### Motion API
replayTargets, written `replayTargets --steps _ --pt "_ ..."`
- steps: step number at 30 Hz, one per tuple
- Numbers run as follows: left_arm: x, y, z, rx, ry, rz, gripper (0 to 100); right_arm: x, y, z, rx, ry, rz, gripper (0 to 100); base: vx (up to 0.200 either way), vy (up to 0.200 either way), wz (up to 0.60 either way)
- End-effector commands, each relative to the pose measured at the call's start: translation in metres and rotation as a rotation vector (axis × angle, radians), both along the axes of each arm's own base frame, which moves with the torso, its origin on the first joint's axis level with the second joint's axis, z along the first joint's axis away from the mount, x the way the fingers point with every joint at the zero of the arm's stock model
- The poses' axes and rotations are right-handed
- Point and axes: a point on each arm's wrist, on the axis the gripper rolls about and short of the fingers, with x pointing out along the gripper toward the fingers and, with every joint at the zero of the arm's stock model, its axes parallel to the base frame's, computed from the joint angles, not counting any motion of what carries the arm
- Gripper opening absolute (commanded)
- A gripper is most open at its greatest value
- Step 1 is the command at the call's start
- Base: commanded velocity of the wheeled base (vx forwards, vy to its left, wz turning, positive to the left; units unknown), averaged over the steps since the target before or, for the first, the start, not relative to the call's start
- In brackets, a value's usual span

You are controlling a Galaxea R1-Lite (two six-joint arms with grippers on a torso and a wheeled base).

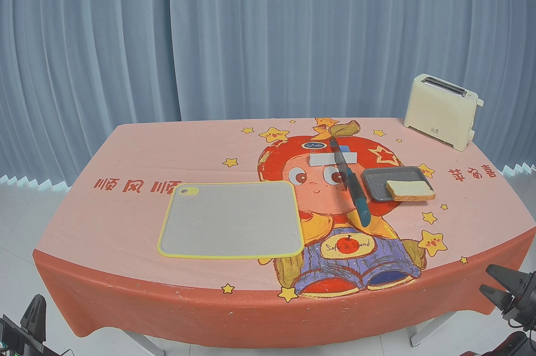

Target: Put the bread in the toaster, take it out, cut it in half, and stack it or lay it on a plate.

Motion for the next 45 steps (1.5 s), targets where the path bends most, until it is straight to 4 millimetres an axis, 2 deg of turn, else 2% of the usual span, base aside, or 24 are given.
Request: replayTargets --steps 1,11,27,45 --pt "0.000 0.000 -0.005 0.000 0.001 0.001 0 0.003 0.000 0.004 0.000 0.007 -0.001 100 0.000 0.000 0.00" --pt "0.000 0.000 -0.005 0.000 0.001 0.001 0 0.007 0.001 0.006 -0.004 0.018 0.000 100 0.000 0.000 0.00" --pt "0.000 0.000 -0.005 0.000 0.001 0.001 0 0.028 0.002 0.015 -0.011 -0.003 0.000 100 0.000 0.000 0.00" --pt "0.000 0.000 -0.005 0.000 0.001 0.001 0 0.035 0.003 0.024 -0.034 -0.017 0.011 100 0.000 0.000 0.00"
